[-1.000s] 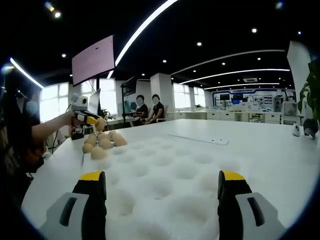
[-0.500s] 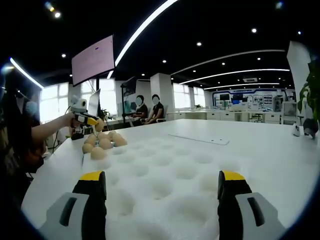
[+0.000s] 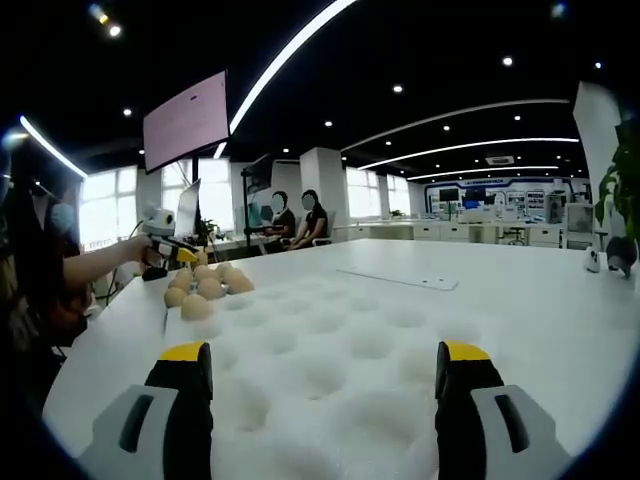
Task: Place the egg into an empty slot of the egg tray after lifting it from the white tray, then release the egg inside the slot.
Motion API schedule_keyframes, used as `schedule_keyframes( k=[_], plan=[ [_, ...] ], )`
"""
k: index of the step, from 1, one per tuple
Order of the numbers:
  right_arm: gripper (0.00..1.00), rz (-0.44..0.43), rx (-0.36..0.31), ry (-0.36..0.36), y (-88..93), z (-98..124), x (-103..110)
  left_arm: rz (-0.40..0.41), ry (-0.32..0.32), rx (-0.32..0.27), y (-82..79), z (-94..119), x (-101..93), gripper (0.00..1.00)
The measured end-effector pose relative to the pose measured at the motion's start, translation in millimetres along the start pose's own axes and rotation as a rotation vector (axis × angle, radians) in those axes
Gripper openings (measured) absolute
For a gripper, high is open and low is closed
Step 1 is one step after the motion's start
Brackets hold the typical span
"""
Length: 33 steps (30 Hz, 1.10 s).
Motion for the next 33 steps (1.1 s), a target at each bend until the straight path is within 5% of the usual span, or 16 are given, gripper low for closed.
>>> schedule_keyframes(
  k=[16, 33],
  plan=[
    [0.96, -0.001, -0.001, 0.0, 0.0, -1, -1, 0.021, -0.022, 0.073, 20.0, -11, 10.3, 0.26],
    [0.96, 0.0, 0.0, 0.0, 0.3, -2, -1, 0.035, -0.01, 0.027, 6.6, -6, 2.3, 0.31]
  ],
)
Point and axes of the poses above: the point that each gripper's makers call its tool centre point, and the gripper's own axes: z roughly backward along the fingers, x roughly to its left, y roughly out of its underside, the point moved 3 cm from there along z, roughly backward along the fingers, and after that the axes turned 5 degrees about y, right-handed, at the moved point
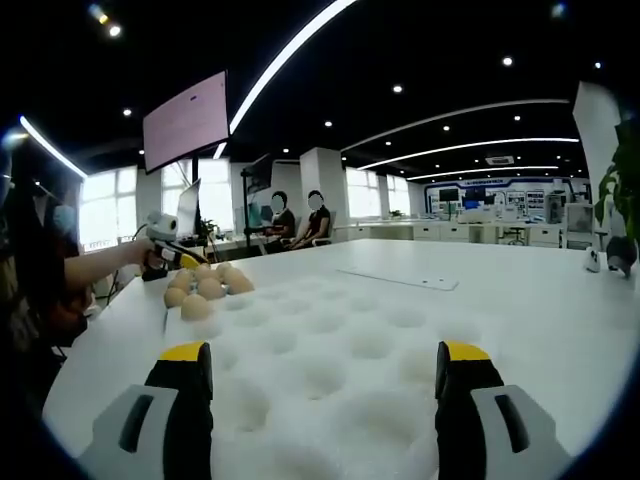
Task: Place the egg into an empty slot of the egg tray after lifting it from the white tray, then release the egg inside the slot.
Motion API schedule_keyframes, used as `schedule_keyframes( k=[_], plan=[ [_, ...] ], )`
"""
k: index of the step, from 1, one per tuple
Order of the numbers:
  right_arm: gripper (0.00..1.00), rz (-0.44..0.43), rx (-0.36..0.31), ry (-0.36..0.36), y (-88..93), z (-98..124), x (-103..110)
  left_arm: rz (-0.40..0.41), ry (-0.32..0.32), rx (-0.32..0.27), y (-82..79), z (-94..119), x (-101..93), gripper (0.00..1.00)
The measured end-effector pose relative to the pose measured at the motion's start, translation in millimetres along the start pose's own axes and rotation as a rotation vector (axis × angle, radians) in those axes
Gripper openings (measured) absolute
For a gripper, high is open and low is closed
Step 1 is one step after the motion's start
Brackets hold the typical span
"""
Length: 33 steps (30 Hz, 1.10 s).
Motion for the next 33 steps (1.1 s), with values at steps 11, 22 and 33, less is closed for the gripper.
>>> schedule_keyframes(
  k=[11, 22, 33],
  plan=[
    [0.96, 0.001, 0.002, 0.001, 0.1, -1, 0, -0.07, 0.038, -0.052, -27.0, 2, -27.7, 0.38],
    [0.96, 0.001, 0.002, 0.001, -0.1, 0, 0, -0.196, 0.157, -0.079, -53.9, -12, -83.7, 0.45],
    [0.96, 0.002, 0.004, 0.001, 0.1, 0, 0, -0.24, 0.202, -0.036, -47.6, -26, -108.6, 0.47]
  ],
)
Point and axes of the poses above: the point that each gripper's makers call its tool centre point, and the gripper's own axes: z roughly backward along the fingers, x roughly to its left, y roughly out of its underside, the point moved 3 cm from there along z, roughly backward along the fingers, and after that the axes turned 5 degrees about y, right-handed, at the moved point
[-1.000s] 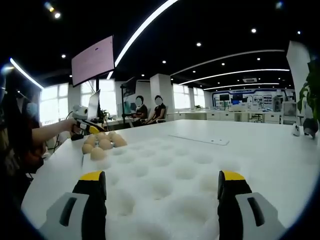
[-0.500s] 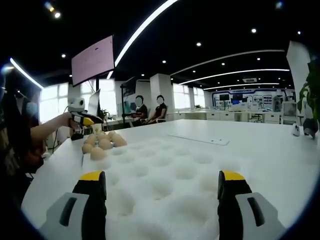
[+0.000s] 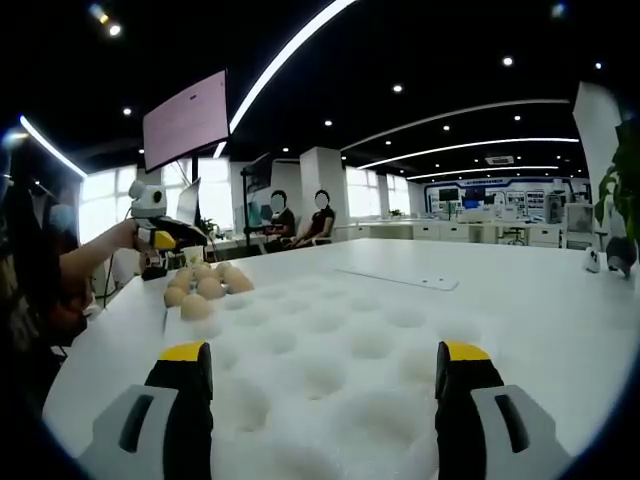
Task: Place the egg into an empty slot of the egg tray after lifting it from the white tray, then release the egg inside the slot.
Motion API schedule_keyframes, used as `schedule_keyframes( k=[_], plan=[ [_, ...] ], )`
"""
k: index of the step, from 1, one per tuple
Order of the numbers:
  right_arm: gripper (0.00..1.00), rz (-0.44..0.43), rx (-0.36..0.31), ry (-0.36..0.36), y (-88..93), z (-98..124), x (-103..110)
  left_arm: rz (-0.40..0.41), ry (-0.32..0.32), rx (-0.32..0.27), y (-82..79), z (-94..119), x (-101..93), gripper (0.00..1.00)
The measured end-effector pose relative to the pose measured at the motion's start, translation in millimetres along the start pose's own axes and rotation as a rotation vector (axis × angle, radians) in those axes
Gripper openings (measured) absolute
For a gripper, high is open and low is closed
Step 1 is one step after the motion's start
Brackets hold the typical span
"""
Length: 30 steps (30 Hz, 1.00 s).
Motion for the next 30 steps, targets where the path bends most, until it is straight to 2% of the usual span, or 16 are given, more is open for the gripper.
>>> schedule_keyframes(
  k=[15, 18, 22, 30],
  plan=[
    [0.96, 0.002, 0.004, 0.0, 0.5, 0, -1, -0.052, 0.023, 0.039, -4.3, -14, -18.9, 0.52],
    [0.96, 0.002, 0.005, 0.001, 0.6, 0, -1, -0.042, 0.036, 0.038, -5.0, -16, -23.6, 0.53],
    [0.96, 0.003, 0.006, 0.001, 0.8, 1, -1, -0.047, 0.038, 0.059, -3.2, -24, -30.0, 0.53],
    [0.97, 0.005, 0.011, 0.0, 1.3, 1, 0, -0.06, 0.082, 0.083, 0.4, -41, -45.1, 0.54]
  ],
)
Point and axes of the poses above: the point that each gripper's makers call its tool centre point, and the gripper's own axes: z roughly backward along the fingers, x roughly to its left, y roughly out of its underside, the point moved 3 cm from there along z, roughly backward along the fingers, and after that the axes turned 5 degrees about y, right-handed, at the moved point
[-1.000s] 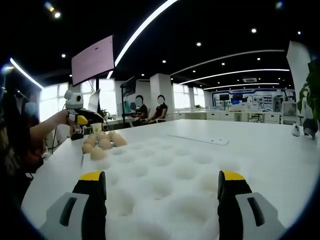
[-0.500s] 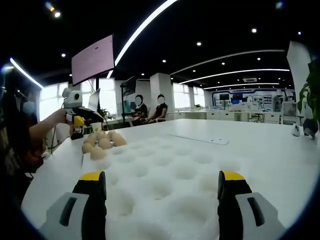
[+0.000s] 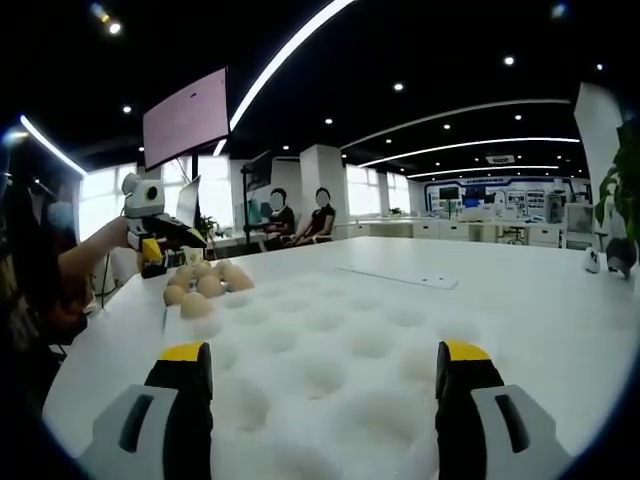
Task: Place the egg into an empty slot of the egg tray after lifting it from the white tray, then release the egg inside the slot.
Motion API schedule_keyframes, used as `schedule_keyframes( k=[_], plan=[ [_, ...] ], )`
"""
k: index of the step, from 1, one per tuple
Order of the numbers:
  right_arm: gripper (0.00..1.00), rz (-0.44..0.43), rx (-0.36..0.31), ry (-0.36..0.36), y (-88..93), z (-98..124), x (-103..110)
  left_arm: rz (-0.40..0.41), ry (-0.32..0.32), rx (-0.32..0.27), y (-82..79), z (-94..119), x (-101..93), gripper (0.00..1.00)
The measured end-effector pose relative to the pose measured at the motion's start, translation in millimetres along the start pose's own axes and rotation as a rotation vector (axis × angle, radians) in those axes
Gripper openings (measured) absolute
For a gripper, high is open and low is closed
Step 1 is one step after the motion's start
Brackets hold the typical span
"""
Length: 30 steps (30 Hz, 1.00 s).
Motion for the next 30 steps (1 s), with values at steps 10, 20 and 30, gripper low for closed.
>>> schedule_keyframes(
  k=[10, 20, 30],
  plan=[
    [0.97, 0.002, 0.004, 0.0, 0.2, 0, 0, -0.016, 0.044, 0.02, 0.7, -17, -11.0, 0.54],
    [0.97, 0.003, 0.003, 0.001, 0.1, -1, 0, -0.018, 0.072, 0.033, 2.3, -30, -18.7, 0.55],
    [0.96, 0.003, 0.005, 0.002, 0.1, -1, 0, -0.022, 0.074, 0.044, 4.0, -42, -25.2, 0.54]
  ],
)
Point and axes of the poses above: the point that each gripper's makers call its tool centre point, and the gripper's own axes: z roughly backward along the fingers, x roughly to its left, y roughly out of its underside, the point moved 3 cm from there along z, roughly backward along the fingers, and after that the axes turned 5 degrees about y, right-handed, at the moved point
